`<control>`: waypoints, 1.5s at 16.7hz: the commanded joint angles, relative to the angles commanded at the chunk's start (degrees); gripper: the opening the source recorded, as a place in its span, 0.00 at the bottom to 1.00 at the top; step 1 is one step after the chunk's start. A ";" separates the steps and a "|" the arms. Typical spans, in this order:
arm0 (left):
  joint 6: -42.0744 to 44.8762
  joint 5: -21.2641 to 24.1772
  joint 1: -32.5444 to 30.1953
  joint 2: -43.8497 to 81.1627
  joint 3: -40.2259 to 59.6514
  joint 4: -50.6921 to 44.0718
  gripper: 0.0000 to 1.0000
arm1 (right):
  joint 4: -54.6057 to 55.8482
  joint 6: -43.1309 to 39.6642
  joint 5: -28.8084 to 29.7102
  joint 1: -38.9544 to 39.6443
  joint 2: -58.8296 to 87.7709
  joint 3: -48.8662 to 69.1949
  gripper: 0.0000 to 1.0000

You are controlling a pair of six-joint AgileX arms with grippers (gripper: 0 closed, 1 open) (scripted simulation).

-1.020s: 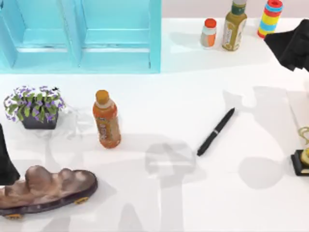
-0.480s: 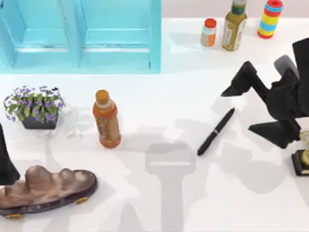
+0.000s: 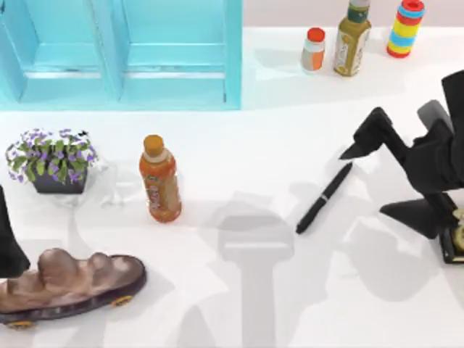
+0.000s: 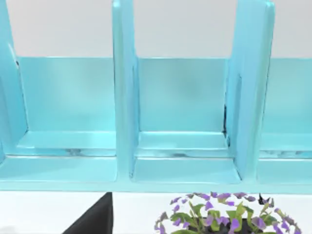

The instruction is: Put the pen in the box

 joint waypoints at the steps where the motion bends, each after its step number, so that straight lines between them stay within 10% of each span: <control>1: 0.00 0.00 0.00 0.00 0.00 0.00 1.00 | 0.04 0.61 0.49 0.58 0.44 0.54 1.00; 19: 0.00 0.00 0.00 0.00 0.00 0.00 1.00 | 17.00 5.86 3.48 5.97 21.17 6.01 1.00; 25: 0.00 0.00 0.00 0.00 0.00 0.00 1.00 | 17.00 5.86 3.48 5.97 21.17 6.01 0.55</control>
